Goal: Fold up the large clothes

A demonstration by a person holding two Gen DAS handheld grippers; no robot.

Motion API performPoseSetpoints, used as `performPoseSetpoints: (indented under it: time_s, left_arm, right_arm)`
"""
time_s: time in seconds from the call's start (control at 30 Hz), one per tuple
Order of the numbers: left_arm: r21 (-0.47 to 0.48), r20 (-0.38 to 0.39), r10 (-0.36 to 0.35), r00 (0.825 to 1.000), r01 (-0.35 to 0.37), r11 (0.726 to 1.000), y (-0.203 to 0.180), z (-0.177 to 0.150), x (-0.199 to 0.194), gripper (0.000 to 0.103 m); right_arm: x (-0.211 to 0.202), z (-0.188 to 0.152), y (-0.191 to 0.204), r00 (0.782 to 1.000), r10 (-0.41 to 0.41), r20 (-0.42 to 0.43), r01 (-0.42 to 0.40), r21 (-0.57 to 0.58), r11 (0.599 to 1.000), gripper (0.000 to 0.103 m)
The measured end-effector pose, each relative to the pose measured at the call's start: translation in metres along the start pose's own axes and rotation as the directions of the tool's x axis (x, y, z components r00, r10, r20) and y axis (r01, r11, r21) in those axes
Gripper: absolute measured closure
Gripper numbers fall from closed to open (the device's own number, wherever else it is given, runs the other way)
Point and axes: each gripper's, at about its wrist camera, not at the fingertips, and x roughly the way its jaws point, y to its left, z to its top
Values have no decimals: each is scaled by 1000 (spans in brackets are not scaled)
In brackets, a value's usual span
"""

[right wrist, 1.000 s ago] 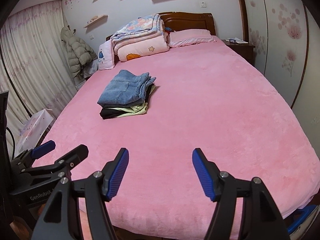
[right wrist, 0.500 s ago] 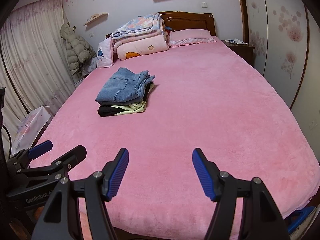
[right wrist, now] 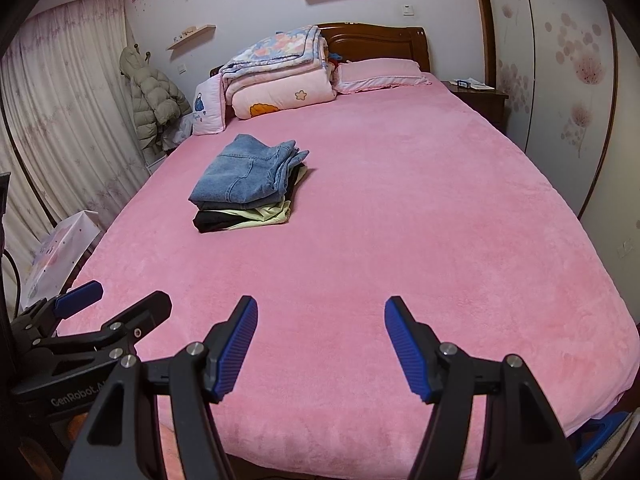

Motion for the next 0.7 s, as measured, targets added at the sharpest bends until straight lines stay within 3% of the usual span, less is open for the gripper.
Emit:
performPoseSetpoints:
  time_s: [0.7]
  left_arm:
    - [-3,-18,-2,1000,2,1000,8,-3,6,1]
  right_arm:
    - [4,-2,-4,1000,-6,-4,6,-3,1000,37]
